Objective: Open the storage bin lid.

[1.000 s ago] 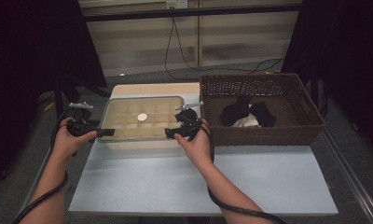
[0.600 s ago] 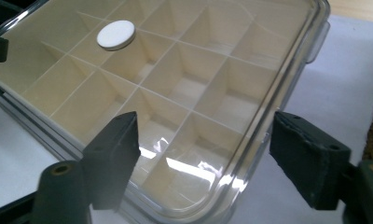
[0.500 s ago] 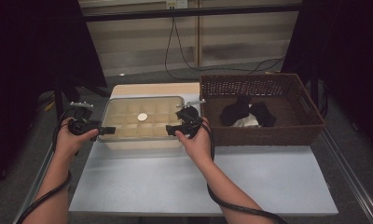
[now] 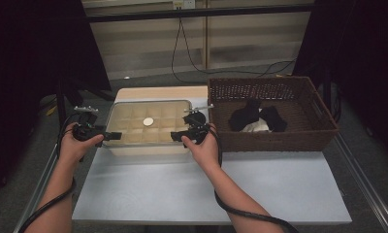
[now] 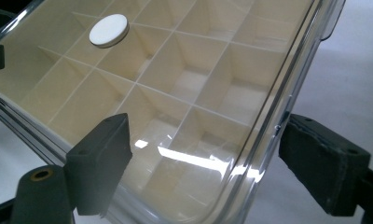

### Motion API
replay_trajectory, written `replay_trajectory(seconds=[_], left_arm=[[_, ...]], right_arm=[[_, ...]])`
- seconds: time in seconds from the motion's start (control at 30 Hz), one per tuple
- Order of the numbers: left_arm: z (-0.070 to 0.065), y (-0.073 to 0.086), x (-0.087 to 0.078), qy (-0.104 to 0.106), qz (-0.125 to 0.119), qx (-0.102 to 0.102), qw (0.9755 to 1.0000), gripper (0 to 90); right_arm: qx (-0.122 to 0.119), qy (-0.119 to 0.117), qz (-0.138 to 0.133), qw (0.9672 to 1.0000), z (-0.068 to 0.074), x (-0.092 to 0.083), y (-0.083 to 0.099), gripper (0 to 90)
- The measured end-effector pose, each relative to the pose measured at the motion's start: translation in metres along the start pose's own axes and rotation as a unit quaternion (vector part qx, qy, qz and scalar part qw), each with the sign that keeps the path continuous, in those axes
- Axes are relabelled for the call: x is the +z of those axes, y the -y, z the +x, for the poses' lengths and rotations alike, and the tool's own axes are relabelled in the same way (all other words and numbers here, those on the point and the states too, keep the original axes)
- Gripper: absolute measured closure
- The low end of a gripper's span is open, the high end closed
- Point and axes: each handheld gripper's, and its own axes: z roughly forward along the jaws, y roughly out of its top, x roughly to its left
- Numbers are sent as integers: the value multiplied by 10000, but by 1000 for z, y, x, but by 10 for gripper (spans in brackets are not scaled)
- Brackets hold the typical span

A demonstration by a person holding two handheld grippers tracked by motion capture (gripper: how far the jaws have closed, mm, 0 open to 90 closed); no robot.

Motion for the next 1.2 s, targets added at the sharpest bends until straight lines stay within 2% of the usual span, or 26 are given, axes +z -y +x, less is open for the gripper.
replay_trajectory(seconds=[0.13, 0.4, 0.57, 0.63, 0.73, 0.83, 0.87, 0.9, 0.93, 1.0, 1.03, 1.1, 1.2], left_arm=[[-3, -2, -2, -49, -35, 38, 10000, 59], [-8, -7, -13, -107, -130, 203, 9997, 84], [-14, -2, -24, -126, -265, 223, 9993, 131], [-17, 1, -27, -116, -250, 226, 9994, 160], [-22, 8, -32, -67, -246, 324, 9991, 224], [-25, 13, -34, 9, -196, 384, 9991, 328], [-27, 18, -35, 65, -174, 415, 9990, 377], [-27, 18, -35, 65, -174, 415, 9990, 417], [-31, 21, -36, 109, -106, 470, 9988, 453], [-32, 22, -36, 102, -83, 528, 9985, 485], [-36, 25, -37, 155, -64, 554, 9983, 551], [-38, 27, -38, 228, -45, 597, 9979, 602], [-43, 29, -38, 364, -43, 592, 9976, 615]], right_arm=[[97, -77, -11, 9999, -3, 0, 1, 178], [-12, -7, -180, 9998, 2, -9, -4, 185], [-111, -72, -262, 9996, 6, -17, -3, 201], [-67, -119, -277, 9995, 6, -22, -2, 230], [-144, -120, -318, 9993, 5, -31, 0, 278], [-64, -191, -349, 9992, 2, -37, 2, 329], [-29, -246, -402, 9989, -2, -44, 3, 383], [-29, -246, -402, 9989, -2, -44, 3, 383], [28, -272, -385, 9989, -5, -50, 5, 423], [57, -273, -399, 9988, -7, -53, 6, 440], [104, -281, -422, 9987, -10, -59, 9, 474], [120, -319, -447, 9984, -14, -64, 12, 499], [114, -374, -480, 9981, -18, -71, 16, 521]])
